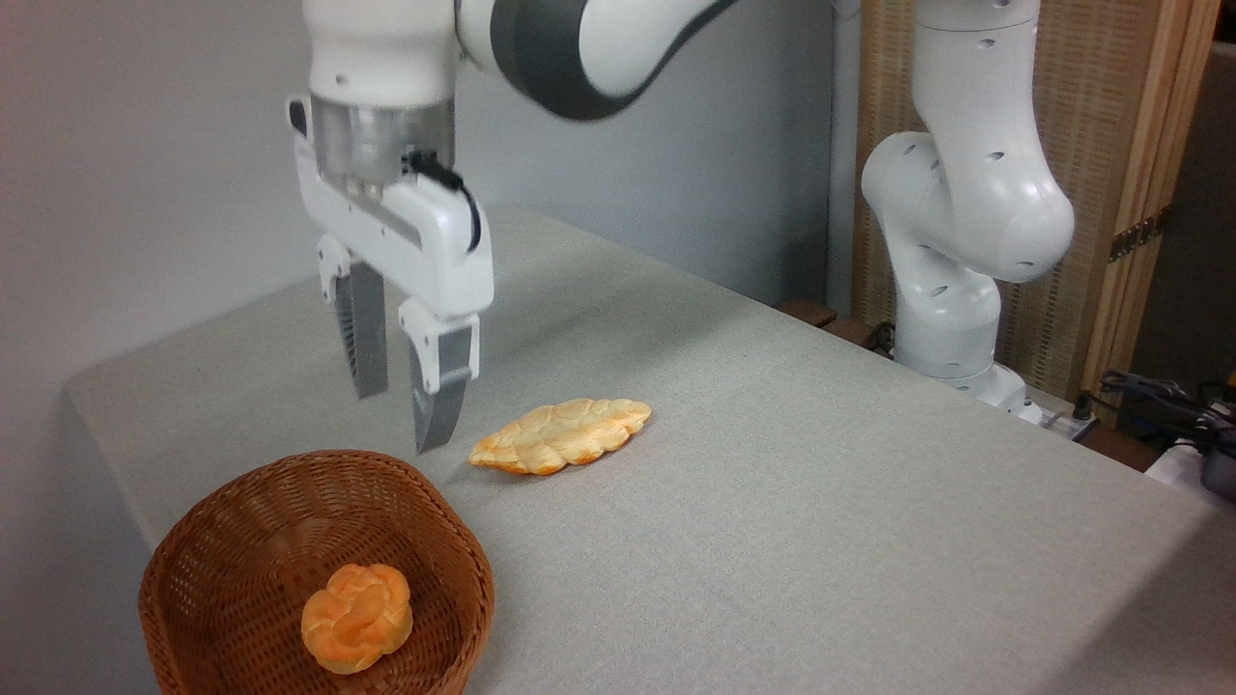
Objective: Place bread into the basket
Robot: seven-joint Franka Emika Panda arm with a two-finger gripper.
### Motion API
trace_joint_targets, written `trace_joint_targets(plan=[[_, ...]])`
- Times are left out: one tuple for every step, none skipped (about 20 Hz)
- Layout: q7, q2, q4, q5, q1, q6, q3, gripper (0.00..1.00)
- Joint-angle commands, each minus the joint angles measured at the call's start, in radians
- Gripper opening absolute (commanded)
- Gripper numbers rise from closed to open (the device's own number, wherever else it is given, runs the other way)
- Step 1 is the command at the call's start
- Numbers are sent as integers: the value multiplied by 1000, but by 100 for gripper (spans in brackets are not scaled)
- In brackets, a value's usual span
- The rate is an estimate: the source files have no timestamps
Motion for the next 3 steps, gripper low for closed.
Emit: trace_joint_targets(plan=[[-20, -3, 28, 10, 0, -97, 14, 100], [-20, -7, 28, 11, 6, -118, 16, 100], [-20, -8, 28, 10, 8, -122, 16, 100]])
